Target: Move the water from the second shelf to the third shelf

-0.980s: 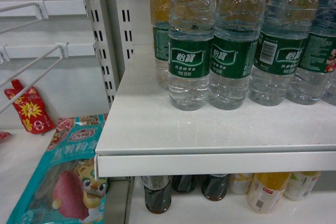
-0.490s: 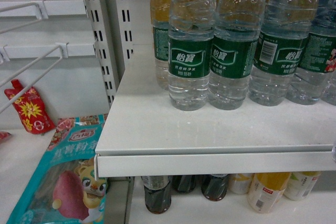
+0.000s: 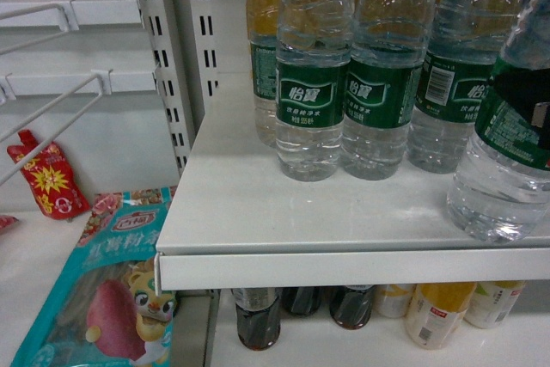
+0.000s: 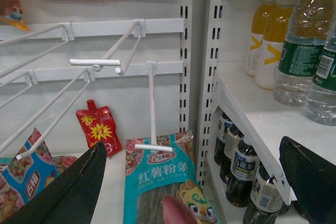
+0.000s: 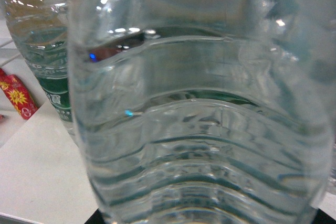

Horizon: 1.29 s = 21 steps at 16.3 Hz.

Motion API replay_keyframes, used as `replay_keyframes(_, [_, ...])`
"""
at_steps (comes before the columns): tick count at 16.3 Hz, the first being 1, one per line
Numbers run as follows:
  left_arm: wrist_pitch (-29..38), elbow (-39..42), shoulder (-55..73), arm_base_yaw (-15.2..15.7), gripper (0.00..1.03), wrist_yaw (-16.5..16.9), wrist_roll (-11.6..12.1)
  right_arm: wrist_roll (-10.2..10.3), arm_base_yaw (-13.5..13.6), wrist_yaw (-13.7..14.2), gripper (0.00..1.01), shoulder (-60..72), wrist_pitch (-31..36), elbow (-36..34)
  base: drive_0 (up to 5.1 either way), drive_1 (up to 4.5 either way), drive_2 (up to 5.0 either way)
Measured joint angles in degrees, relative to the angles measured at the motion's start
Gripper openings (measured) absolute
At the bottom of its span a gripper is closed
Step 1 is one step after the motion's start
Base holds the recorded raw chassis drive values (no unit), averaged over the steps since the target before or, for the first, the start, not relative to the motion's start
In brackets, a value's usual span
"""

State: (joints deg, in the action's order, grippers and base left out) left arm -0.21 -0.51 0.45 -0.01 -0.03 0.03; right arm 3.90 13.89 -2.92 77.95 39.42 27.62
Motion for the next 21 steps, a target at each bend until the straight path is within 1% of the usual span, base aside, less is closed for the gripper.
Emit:
replay_keyframes(6, [0.00,0.00,0.00,0.00,0.98,0.00,0.00,0.20,-0.07,0.35,0.41,2.10,0.09,1.73,0.0,0.00,0.0])
replay_keyframes(8, [0.00,0.00,0.00,0.00,0.98,0.00,0.00,0.68,-0.09,0.85,0.41,3.52,0.52,2.58,0.0,0.00,0.0])
replay_keyframes(10, [0.00,0.00,0.00,0.00,0.98,0.00,0.00,1.66,-0.09,1.49,0.41,5.35,1.27,3.72,0.0,0.00,0.0])
replay_keyframes(13, [0.00,0.00,0.00,0.00,0.98,0.00,0.00,2.38,0.00,1.95,0.41,7.37,1.36,5.53,0.0,0.00,0.0])
replay_keyframes(19, [0.00,0.00,0.00,0.00,0.98,0.00,0.00,2.23,-0.02,2.95,0.41,9.11,0.04,7.78,0.0,0.00,0.0])
replay_keyframes(21, [0.00,0.00,0.00,0.00,0.98,0.00,0.00,1.73,0.00,2.97,0.41,9.11,-0.04,7.78,0.0,0.00,0.0])
